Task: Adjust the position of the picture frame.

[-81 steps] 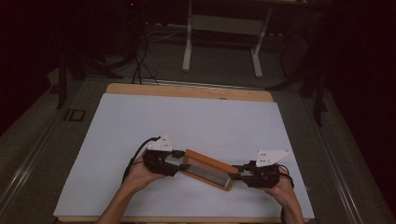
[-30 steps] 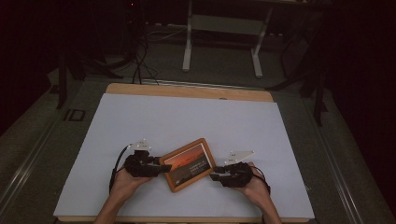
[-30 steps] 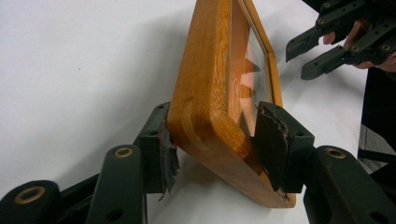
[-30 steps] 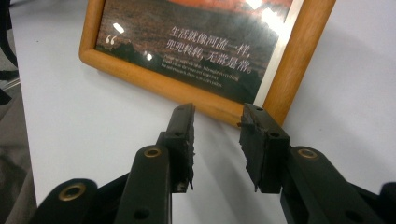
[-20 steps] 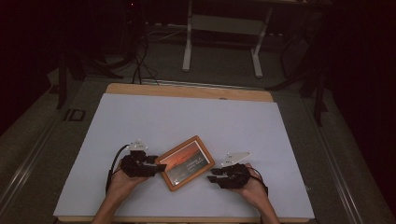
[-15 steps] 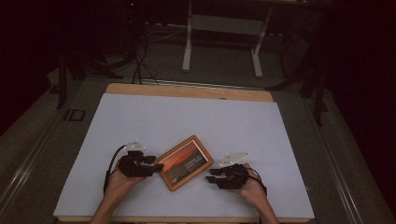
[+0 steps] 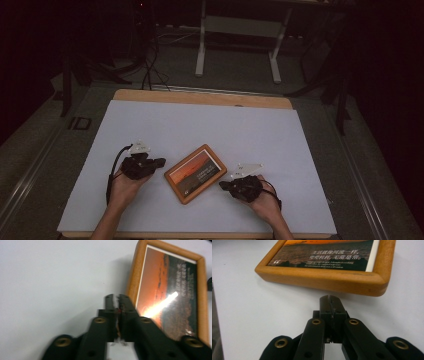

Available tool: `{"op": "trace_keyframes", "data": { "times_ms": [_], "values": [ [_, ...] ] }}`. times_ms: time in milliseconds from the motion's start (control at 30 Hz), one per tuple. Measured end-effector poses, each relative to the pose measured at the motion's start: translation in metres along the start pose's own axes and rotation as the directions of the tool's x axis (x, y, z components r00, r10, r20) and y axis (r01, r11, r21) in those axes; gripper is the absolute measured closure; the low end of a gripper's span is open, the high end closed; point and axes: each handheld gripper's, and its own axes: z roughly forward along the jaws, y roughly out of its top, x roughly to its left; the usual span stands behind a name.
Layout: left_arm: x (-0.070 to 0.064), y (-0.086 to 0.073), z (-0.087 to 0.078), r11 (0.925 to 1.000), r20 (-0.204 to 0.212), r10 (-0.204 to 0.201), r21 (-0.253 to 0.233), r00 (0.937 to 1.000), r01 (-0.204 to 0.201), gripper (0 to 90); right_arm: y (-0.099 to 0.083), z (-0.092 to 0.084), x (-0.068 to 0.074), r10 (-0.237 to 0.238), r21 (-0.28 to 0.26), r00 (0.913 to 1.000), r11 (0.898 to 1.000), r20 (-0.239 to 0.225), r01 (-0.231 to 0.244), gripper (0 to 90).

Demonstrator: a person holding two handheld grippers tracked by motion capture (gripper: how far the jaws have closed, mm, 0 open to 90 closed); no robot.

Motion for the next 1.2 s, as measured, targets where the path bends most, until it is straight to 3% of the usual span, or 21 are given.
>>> {"op": "trace_keyframes", "data": {
  "times_ms": [67,267,433,667,900,1133,1200],
  "values": [
    [-0.002,0.002,0.005,0.9988,-0.024,0.035,0.037,0.9991,-0.034,89.5,0.002,0.001,0.000,0.009,0.004,0.9999,1.000,0.013,-0.009,90.0],
    [-0.007,0.003,0.016,0.9903,-0.031,0.096,0.104,0.9949,-0.092,89.7,0.005,0.006,-0.001,0.021,0.010,0.9992,1.000,0.034,-0.021,90.0],
    [-0.009,0.002,0.024,0.9828,-0.031,0.125,0.141,0.9917,-0.120,89.8,0.008,0.007,-0.002,0.032,0.005,0.9987,0.999,0.040,-0.033,90.0],
    [-0.012,0.000,0.022,0.9812,-0.023,0.128,0.148,0.9915,-0.123,89.9,0.007,0.007,-0.006,0.054,0.007,0.9976,0.998,0.044,-0.055,90.0],
    [-0.020,-0.007,0.023,0.9805,0.010,0.127,0.149,0.9918,-0.128,89.9,0.011,0.007,-0.015,0.077,0.007,0.9943,0.997,0.073,-0.078,90.0],
    [-0.025,-0.015,0.021,0.9865,0.042,0.102,0.124,0.9939,-0.106,89.9,0.015,0.008,-0.022,0.090,0.018,0.9915,0.996,0.094,-0.092,90.0],
    [-0.028,-0.015,0.021,0.9850,0.044,0.109,0.130,0.9931,-0.113,89.9,0.016,0.009,-0.024,0.091,0.021,0.9906,0.995,0.102,-0.094,90.0]
  ]
}}
